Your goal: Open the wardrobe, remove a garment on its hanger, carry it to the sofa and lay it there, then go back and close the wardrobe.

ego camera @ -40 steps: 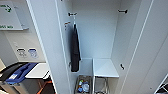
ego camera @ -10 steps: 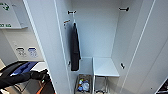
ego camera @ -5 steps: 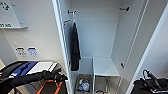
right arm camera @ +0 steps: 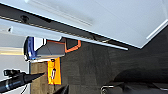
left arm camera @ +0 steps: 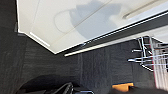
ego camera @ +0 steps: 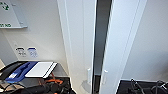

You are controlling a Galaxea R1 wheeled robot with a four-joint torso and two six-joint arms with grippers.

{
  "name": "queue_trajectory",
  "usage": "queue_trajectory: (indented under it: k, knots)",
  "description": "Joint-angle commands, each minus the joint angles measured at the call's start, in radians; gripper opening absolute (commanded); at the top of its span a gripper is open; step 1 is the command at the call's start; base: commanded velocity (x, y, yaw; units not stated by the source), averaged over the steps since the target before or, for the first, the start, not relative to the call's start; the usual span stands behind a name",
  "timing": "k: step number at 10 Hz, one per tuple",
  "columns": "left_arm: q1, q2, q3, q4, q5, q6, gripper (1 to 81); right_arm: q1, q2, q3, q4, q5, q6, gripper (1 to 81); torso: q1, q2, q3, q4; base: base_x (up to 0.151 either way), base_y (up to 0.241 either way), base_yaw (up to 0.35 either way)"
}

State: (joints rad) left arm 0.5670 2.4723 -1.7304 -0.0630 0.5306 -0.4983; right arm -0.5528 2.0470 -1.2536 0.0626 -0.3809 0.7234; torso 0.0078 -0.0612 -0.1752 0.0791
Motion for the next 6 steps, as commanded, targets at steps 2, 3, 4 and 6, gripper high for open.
queue_trajectory:
  k: [2, 3, 4, 6]
  knots:
    - [0.184, -0.075, 0.019, 0.197, -0.145, 0.017, 81.1, -0.227, 0.211, -0.349, -0.157, 0.037, -0.009, 81.1, 0.0, 0.0, 0.0, 0.0, 0.0, 0.0, 0.0]
    - [0.262, -0.071, 0.002, 0.247, -0.182, 0.017, 81.1, -0.295, 0.253, -0.407, -0.181, 0.059, -0.009, 81.1, 0.0, 0.0, 0.0, 0.0, 0.0, 0.0, 0.0]
    - [0.369, -0.056, -0.032, 0.314, -0.239, 0.017, 81.1, -0.374, 0.302, -0.473, -0.208, 0.086, -0.012, 81.1, 0.0, 0.0, 0.0, 0.0, 0.0, 0.0, 0.0]
    - [0.529, 0.01, -0.172, 0.425, -0.327, 0.017, 81.1, -0.526, 0.417, -0.611, -0.336, 0.112, -0.035, 81.1, 0.0, 0.0, 0.0, 0.0, 0.0, 0.0, 0.0]
